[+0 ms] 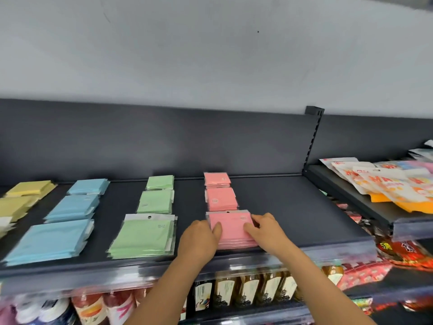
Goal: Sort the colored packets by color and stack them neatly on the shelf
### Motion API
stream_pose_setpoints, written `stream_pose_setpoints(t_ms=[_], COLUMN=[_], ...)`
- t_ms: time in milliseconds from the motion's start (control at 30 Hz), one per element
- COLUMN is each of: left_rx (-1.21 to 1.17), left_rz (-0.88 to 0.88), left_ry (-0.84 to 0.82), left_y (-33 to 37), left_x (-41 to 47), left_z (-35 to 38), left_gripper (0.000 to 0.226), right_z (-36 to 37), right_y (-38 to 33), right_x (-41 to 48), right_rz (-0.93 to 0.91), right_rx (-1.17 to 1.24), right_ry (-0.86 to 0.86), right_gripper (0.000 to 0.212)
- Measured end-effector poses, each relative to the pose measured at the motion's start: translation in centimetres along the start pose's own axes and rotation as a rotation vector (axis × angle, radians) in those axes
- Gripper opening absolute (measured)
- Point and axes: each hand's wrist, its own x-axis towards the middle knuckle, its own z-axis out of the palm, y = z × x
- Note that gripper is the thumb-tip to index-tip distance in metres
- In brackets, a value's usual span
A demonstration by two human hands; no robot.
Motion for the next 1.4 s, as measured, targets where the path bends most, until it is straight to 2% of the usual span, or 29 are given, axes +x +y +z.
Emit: stream_pose_setpoints(t_ms=[267, 400, 533, 733, 967, 1233, 1400], left_rx=[0.087, 0.079, 0.048, 0.109, 0.185, 0.266, 0.379], left_rz=[-0.043, -0.07, -0.037, 0.074, 0.21, 0.191, 0.224], left_ry=[-0.011, 0.004, 0.077, 0.135, 0.235, 0.27, 0.307], left_y=[0.6, 1.0, 1.4, 1.7, 0.8, -1.0, -2.1], left_x=[-0.3, -0.7, -1.8, -4.9, -8.2, -10.7, -10.4], left_z=[0.2, 0.1, -0.4, -0.6, -1.5, -2.9, -5.6], left_gripper=[0.048, 0.065, 0.069, 0.059, 0.037, 0.039, 0.041], right_z=[0.1, 0.1, 0.1, -0.1, -0.6, -0.8, -1.2], right_y=[0.4, 0.4, 0.6, 0.8, 0.8, 0.3, -0.3], right_x=[0.2, 0.2, 0.2, -0.4, -0.5, -0.8, -1.6], right_rz=[-0.018, -0.022, -0.008, 0.007, -0.006, 0.024, 0.091], right_rx=[0.025, -0.011, -0.002, 0.095, 0.116, 0.055, -0.045], right_ry=[0.009, 0.006, 0.029, 0.111, 0.098, 0.072, 0.023], right_gripper=[0.034, 0.034, 0.034, 0.053, 0.054, 0.048, 0.058])
